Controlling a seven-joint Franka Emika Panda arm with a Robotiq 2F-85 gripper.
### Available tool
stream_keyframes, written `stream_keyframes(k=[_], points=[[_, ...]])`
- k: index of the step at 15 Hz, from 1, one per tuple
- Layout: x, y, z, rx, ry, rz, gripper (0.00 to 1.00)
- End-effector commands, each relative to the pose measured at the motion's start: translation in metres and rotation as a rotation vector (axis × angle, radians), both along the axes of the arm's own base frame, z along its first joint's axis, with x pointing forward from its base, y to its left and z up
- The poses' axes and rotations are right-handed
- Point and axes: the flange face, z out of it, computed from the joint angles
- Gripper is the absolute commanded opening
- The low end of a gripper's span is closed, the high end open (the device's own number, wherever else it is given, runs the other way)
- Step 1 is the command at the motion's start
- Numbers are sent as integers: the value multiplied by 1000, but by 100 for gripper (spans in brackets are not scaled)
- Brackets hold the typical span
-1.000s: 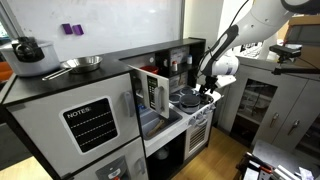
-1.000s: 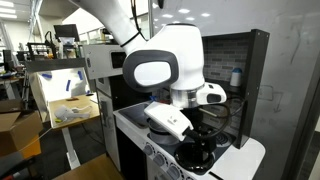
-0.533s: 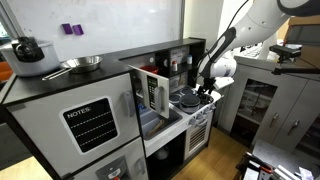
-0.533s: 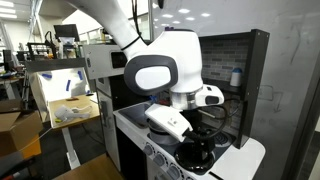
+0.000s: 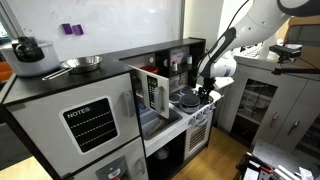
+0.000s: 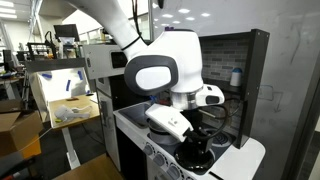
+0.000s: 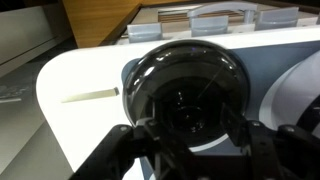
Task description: Cover the pot with the lid
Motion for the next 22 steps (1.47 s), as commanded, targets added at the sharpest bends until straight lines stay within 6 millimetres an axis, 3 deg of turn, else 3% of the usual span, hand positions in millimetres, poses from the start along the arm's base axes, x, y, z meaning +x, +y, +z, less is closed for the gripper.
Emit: stream_keyframes(k=[1, 4, 5, 13, 22], points=[[5, -3, -1, -15, -12, 0, 32], [6, -4, 0, -19, -13, 3, 11], [6, -4, 0, -19, -13, 2, 8], [-4, -5, 21, -20, -15, -35, 8], [-42, 11, 93, -55, 6, -91, 8]])
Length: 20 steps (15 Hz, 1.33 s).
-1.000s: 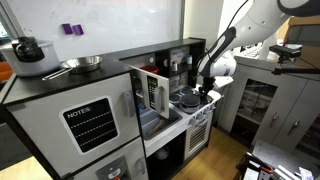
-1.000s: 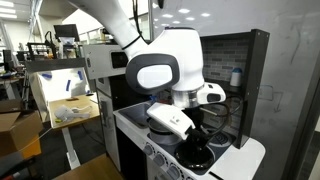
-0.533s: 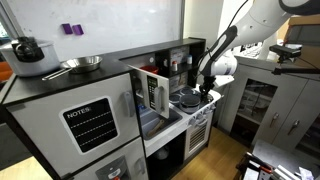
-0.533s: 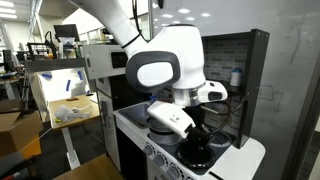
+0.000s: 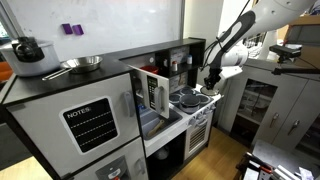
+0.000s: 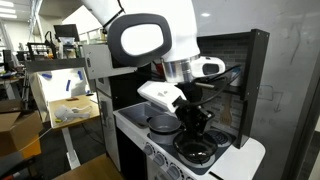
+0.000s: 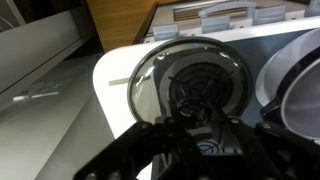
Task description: Cover the pot with the lid
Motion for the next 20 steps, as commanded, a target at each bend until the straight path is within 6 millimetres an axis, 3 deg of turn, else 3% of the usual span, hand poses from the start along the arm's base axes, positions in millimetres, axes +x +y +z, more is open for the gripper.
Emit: stream_keyframes(k=[1, 5, 8, 14, 20], points=[[-20, 20, 30, 18, 25, -15, 8], [-22, 52, 66, 35, 7, 34, 8], [-13, 78, 81, 41, -5, 84, 8], [5, 113, 75, 51, 8, 164, 8], [17, 125, 62, 54, 22, 201, 8]])
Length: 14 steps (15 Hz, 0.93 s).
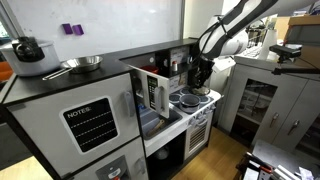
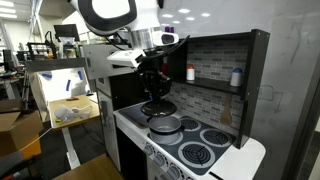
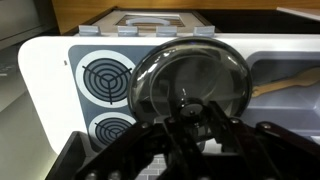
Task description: Cover the pot with the lid
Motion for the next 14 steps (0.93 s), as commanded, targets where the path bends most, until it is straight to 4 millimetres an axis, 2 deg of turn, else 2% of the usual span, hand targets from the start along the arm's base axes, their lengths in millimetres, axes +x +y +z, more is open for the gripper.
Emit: stream_keyframes(k=[1, 14], points=[[10, 1, -7, -2, 9, 23, 8], [46, -3, -38, 32, -1, 57, 8]])
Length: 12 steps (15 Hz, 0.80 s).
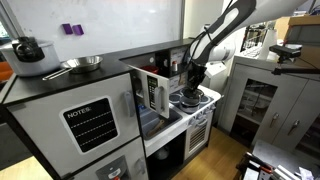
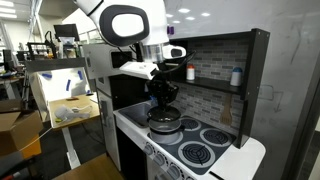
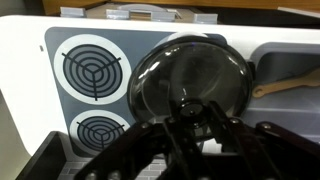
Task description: Cover the pot with the lid
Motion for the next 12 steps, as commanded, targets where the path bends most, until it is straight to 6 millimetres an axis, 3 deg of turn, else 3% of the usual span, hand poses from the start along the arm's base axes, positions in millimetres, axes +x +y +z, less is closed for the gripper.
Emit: stream_keyframes(k=[1, 12], points=[[12, 0, -5, 24, -21, 21, 8], [24, -1, -25, 51, -9, 16, 8]])
